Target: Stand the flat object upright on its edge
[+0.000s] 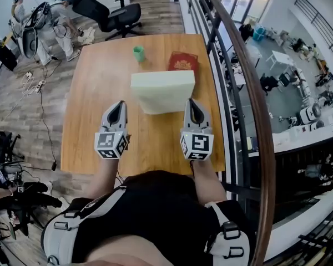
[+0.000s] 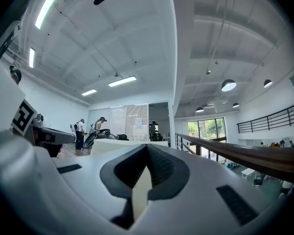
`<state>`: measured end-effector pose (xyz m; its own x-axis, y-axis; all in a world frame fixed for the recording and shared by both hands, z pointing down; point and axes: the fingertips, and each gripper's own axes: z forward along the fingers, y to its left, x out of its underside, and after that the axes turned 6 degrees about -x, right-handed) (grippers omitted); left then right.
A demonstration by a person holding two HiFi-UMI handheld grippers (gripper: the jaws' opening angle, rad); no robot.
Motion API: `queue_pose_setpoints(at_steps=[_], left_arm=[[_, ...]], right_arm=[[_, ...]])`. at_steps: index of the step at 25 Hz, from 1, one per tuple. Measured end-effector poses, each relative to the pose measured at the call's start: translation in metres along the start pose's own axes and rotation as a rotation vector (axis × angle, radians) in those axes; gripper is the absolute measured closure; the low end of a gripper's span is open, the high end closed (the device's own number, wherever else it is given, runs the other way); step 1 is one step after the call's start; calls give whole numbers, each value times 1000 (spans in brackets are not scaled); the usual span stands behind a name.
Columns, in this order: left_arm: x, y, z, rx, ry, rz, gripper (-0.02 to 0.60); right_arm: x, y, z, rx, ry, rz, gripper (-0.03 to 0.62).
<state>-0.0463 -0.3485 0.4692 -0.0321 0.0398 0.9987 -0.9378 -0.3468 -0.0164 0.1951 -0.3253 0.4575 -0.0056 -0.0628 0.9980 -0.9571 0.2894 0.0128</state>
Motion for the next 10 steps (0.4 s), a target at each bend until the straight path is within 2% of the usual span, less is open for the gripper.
queue_pose_setpoints(at_steps=[10], left_arm=[[0,-1,-2,10,2,4,577]], right_arm=[[4,2,-1,-9,12,5,591]])
